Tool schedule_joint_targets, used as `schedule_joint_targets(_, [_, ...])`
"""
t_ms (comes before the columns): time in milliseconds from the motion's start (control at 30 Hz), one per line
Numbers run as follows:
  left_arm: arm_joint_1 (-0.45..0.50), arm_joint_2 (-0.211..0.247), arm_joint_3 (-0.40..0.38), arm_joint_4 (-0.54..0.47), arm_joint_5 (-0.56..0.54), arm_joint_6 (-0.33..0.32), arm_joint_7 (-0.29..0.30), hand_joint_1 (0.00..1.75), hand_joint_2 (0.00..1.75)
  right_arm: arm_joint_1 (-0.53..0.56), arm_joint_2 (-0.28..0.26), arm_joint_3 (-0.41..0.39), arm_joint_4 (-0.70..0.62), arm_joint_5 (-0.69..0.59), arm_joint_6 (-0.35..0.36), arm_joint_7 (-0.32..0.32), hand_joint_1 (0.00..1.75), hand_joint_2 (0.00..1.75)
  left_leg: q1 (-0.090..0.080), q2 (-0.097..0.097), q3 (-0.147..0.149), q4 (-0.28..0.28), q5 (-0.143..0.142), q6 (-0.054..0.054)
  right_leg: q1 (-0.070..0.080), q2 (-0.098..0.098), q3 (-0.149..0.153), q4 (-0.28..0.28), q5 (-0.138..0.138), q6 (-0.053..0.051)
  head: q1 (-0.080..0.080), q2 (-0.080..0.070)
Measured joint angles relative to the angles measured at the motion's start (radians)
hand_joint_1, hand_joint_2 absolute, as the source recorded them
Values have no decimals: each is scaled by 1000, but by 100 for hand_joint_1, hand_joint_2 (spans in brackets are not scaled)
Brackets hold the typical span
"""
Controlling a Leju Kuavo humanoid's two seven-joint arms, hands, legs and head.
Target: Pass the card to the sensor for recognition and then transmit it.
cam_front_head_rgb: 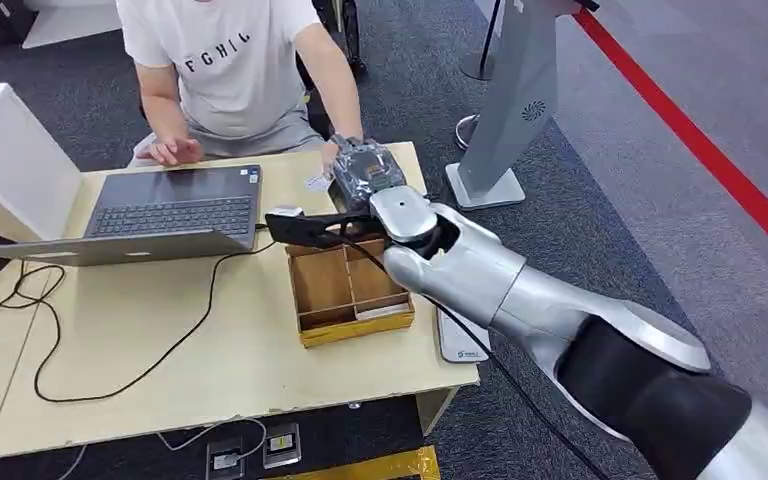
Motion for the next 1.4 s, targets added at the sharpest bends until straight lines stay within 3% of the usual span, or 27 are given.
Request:
schedule_joint_targets(33, [0,0,0,0,0,0,0,0,0,0,0,2,3,-1,0,0,162,175,0,0,0,0,0,0,0,0,0,0,0,0,0,0])
schedule_joint_targets(67, [0,0,0,0,0,0,0,0,0,0,0,3,8,-1,0,1,17,175,0,0,0,0,0,0,0,0,0,0,0,0,0,0])
schedule_joint_targets(100, [0,0,0,1,0,0,0,0,0,0,0,3,11,-2,0,2,0,0,0,0,0,0,0,0,0,0,0,0,0,0,0,0])
schedule_joint_targets(367, [0,1,0,1,1,1,3,0,0,-1,-3,6,31,-11,-15,-1,0,0,0,0,0,0,0,0,0,0,-1,0,0,0,0,0])
schedule_joint_targets(533, [0,2,0,1,5,1,12,0,0,1,-6,3,39,-33,-76,-9,0,0,0,0,0,0,0,0,0,0,-1,0,0,0,0,0])
schedule_joint_targets(600, [0,2,0,1,8,1,13,0,0,5,-11,-5,41,-94,-113,-41,0,0,0,0,0,0,0,0,0,0,-1,0,0,0,0,0])
schedule_joint_targets(733, [1,3,0,1,23,1,16,0,0,37,-27,-73,49,-331,-264,-170,0,0,0,0,0,0,0,0,0,0,-1,0,0,0,0,0])
schedule_joint_targets(800, [1,3,0,1,26,1,17,0,0,41,-45,-104,53,-373,-302,-187,0,0,0,0,0,1,0,0,0,0,-1,0,0,0,0,0])
schedule_joint_targets(900, [1,3,0,1,29,1,20,0,0,59,-81,-142,55,-405,-345,-155,0,0,0,0,1,1,0,0,0,0,-1,0,0,0,0,0])
schedule_joint_targets(1033, [3,3,0,1,32,0,24,0,0,95,-164,-194,42,-392,-386,-59,0,0,0,0,0,2,0,0,0,0,-1,-1,0,1,0,0])
schedule_joint_targets(1233, [4,0,0,1,33,2,28,0,0,183,-314,-278,-31,-354,-380,53,0,0,-1,0,0,3,-1,1,-1,-1,-1,-1,1,1,0,0])
schedule_joint_targets(1400, [5,-3,0,1,37,2,28,0,0,240,-397,-323,-81,-331,-366,103,0,0,0,1,0,3,-1,1,-1,0,-2,-1,1,1,-1,0])
